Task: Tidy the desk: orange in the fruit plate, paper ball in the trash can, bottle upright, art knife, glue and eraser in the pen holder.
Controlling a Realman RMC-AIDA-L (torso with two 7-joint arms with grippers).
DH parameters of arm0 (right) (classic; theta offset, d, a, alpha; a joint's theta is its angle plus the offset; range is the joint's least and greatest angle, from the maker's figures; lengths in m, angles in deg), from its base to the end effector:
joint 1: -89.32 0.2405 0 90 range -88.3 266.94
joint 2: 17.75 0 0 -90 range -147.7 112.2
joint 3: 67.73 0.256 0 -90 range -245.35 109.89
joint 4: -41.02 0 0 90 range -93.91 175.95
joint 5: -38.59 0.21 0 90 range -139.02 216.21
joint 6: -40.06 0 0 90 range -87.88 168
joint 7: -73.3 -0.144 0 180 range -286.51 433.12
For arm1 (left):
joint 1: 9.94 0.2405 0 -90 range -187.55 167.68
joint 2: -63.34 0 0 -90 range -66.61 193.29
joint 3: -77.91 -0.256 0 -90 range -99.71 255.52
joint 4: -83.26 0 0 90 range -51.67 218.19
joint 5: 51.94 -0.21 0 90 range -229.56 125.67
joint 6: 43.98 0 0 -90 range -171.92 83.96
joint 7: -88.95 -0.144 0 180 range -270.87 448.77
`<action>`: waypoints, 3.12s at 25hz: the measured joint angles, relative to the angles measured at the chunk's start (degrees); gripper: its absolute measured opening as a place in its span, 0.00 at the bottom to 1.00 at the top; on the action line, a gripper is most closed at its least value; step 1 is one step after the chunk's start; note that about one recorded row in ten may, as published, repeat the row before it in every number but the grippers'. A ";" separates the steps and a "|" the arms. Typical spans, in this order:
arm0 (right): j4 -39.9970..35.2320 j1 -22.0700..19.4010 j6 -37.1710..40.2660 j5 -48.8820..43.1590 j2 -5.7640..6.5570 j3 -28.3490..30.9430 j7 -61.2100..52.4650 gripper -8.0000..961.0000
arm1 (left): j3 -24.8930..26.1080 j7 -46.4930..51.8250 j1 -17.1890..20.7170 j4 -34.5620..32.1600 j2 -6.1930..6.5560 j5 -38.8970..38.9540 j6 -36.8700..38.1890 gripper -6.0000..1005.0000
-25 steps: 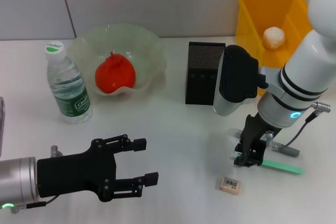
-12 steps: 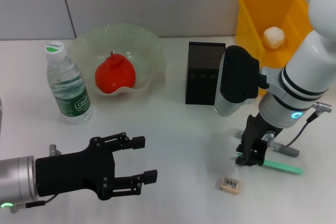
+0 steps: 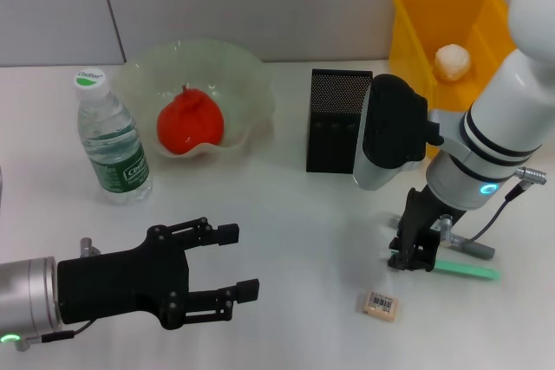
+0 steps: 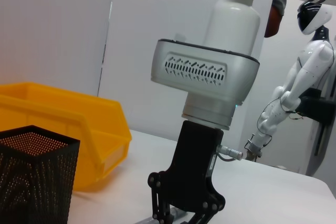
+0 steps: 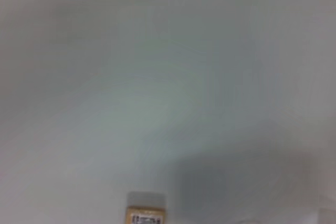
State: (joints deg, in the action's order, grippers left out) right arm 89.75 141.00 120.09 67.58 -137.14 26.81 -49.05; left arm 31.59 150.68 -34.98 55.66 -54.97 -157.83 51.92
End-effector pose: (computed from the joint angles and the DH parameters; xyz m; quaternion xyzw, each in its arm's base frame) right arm 0.1755 0.3831 -0.0601 -0.9489 0.0945 -0.2930 0.0696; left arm -0.2731 0.2770 -0.0254 -0.9380 -0.1448 -0.3040 0.0828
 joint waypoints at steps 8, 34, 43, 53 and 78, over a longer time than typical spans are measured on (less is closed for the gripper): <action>2.97 0.07 1.90 1.17 0.28 3.12 0.21 0.18 | 0.00 0.04 -0.32 -0.05 0.01 0.13 0.06 0.79; 2.40 -17.32 8.18 53.89 0.84 48.59 32.32 0.24 | 0.00 0.10 0.61 0.00 0.01 2.46 1.05 0.79; -12.12 -14.46 -3.17 63.44 1.07 49.45 42.27 0.26 | -0.03 -0.01 0.68 0.00 0.01 2.73 0.91 0.79; -26.08 -9.05 -10.52 66.12 0.46 49.52 58.79 0.29 | -0.14 -0.46 0.83 0.00 -0.01 2.73 1.09 0.79; -33.95 -7.25 -17.61 68.15 0.21 48.39 69.62 0.37 | 0.00 -0.37 0.96 0.09 -0.09 2.89 2.39 0.79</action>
State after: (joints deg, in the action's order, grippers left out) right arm 55.80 133.75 102.48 135.73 -136.93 75.21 20.57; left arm 31.59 150.30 -34.02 55.76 -55.06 -154.94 54.30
